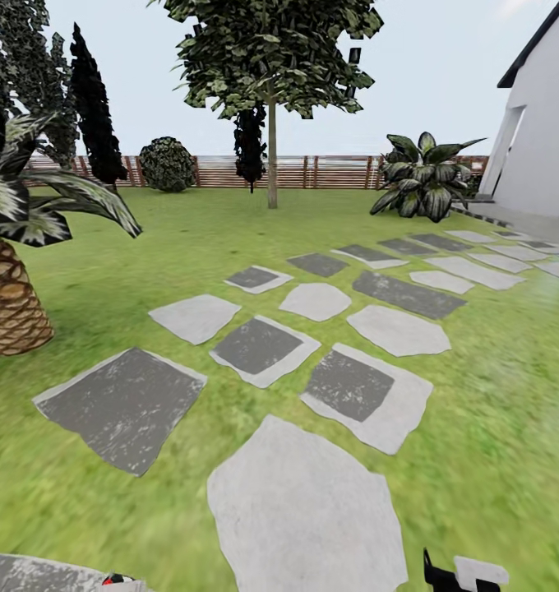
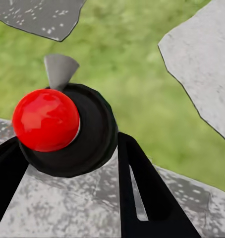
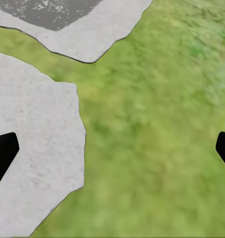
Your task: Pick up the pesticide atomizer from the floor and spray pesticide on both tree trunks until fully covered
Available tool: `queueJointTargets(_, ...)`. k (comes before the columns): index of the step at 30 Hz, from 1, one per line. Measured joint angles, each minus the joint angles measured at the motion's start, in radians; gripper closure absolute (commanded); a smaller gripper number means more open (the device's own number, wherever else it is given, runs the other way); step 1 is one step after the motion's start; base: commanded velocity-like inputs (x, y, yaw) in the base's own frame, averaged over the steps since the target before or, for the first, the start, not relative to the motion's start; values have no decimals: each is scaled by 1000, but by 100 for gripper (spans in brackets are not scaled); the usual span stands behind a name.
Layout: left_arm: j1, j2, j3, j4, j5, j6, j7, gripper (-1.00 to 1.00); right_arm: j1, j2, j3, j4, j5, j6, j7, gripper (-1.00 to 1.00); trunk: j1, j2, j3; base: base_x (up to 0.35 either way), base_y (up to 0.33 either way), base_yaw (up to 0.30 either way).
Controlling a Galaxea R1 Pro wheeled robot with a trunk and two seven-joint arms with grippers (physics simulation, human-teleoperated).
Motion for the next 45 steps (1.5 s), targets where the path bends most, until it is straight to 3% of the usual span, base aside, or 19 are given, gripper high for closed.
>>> queueJointTargets(45,0,0,2,1,3,-2,-11,100,0,0,0,0,0,0,0,-100,0,0,0,337,0,0)
